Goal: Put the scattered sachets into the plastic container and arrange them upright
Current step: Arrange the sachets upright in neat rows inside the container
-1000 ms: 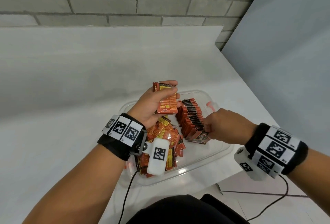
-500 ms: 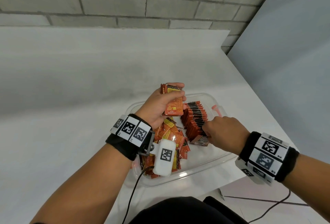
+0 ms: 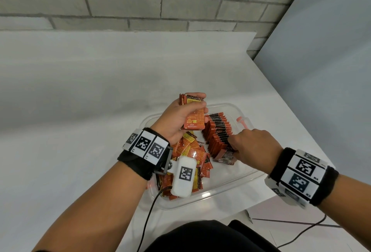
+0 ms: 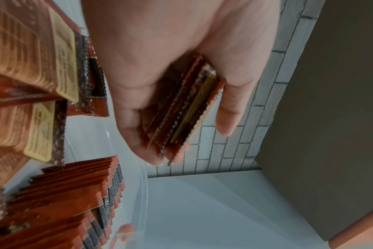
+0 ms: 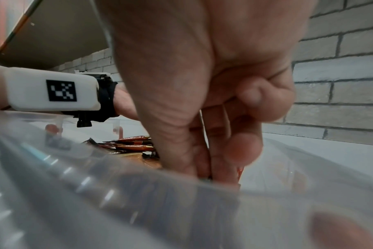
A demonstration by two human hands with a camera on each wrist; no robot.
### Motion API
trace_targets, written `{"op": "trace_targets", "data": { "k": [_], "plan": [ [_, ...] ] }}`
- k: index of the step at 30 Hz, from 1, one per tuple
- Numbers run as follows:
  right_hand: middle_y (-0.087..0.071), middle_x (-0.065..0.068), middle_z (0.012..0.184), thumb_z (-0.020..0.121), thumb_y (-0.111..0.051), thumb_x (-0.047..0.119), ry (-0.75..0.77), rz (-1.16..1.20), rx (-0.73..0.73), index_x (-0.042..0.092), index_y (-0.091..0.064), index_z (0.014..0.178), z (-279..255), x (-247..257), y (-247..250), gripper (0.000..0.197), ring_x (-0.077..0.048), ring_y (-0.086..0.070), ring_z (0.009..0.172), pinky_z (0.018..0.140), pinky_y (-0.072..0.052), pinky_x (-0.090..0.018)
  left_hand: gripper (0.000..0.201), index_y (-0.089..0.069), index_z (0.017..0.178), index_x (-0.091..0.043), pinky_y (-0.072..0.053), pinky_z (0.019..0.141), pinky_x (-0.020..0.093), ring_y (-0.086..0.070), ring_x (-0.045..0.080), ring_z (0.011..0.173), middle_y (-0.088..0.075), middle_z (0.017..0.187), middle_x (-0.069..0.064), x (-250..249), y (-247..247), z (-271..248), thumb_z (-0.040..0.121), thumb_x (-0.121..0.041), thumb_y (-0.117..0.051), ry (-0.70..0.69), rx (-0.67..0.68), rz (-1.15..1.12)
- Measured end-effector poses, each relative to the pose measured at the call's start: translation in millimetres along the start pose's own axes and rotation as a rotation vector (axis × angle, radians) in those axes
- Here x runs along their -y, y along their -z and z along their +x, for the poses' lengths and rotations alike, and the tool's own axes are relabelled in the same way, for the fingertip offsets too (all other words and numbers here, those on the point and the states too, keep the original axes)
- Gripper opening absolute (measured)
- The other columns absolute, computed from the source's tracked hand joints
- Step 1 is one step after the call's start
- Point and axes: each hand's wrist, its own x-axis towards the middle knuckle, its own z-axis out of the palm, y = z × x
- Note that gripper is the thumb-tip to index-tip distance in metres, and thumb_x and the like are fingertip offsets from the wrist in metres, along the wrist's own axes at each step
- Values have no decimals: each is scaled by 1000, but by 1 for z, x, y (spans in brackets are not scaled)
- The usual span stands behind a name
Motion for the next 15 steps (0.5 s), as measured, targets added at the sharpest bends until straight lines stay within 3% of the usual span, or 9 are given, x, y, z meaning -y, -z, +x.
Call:
{"op": "trace_targets", "data": {
  "k": [4, 10, 13, 15],
  "plan": [
    [-64, -2, 102, 96, -47, 26, 6, 21, 14, 17, -54, 108, -2, -2, 0, 17, -24, -63, 85, 66, -44, -28, 34, -64, 108, -19, -55, 62, 29, -67, 19, 70, -67, 82, 5, 0, 0, 0, 74, -19, -67, -3, 11, -13],
    [-61, 1, 94, 93, -47, 37, -71, 93, -72, 20, -57, 102, -4, -8, 10, 22, -22, -61, 80, 67, -48, -29, 21, -61, 108, -14, -58, 60, 31, -68, 23, 67, -65, 86, 11, 2, 1, 2, 93, -6, -49, 41, -21, -103],
    [-65, 5, 90, 94, -48, 44, -105, 234, -213, 23, -58, 102, -1, -19, 18, 25, -16, -62, 71, 67, -51, -29, 26, -61, 113, -12, -58, 71, 37, -70, 28, 77, -68, 87, 13, 3, 2, 3, 93, -2, -46, 62, -8, -98],
    [-68, 7, 88, 92, -56, 41, -80, 455, -319, 23, -60, 104, 3, -25, 26, 22, -9, -59, 62, 62, -47, -22, 27, -62, 112, -14, -56, 79, 39, -69, 25, 84, -70, 94, 10, 4, 2, 3, 92, 0, -51, 60, 1, -42]
  ]
}}
